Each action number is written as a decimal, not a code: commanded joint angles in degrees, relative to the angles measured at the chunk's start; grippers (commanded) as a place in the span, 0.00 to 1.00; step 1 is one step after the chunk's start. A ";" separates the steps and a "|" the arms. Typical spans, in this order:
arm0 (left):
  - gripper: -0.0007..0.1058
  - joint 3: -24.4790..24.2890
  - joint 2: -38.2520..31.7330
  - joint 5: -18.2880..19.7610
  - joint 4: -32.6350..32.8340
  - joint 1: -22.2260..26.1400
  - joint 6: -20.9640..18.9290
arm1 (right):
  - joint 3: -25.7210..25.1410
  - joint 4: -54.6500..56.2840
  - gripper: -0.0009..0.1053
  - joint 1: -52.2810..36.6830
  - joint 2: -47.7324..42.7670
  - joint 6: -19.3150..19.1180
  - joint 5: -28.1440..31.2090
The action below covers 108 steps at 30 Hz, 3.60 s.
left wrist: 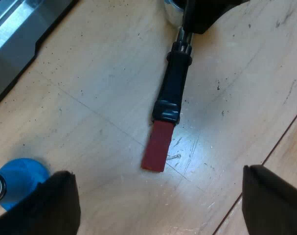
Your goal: Put the handle in the coffee machine
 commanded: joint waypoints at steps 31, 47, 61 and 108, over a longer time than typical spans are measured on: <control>0.66 -0.28 0.10 0.30 -0.27 -0.28 0.17 | 0.43 -1.58 0.72 0.03 5.75 1.04 -2.09; 0.66 -0.28 0.10 0.30 -0.27 -0.28 0.17 | 0.60 0.74 0.01 0.03 5.75 0.38 -2.50; 0.66 -0.28 0.10 0.30 -0.72 -0.28 2.15 | 0.24 5.72 0.01 0.03 0.30 2.04 -2.38; 0.66 -0.28 0.10 8.06 -10.88 -0.28 11.06 | -10.15 18.93 0.01 -0.09 -13.60 8.85 7.64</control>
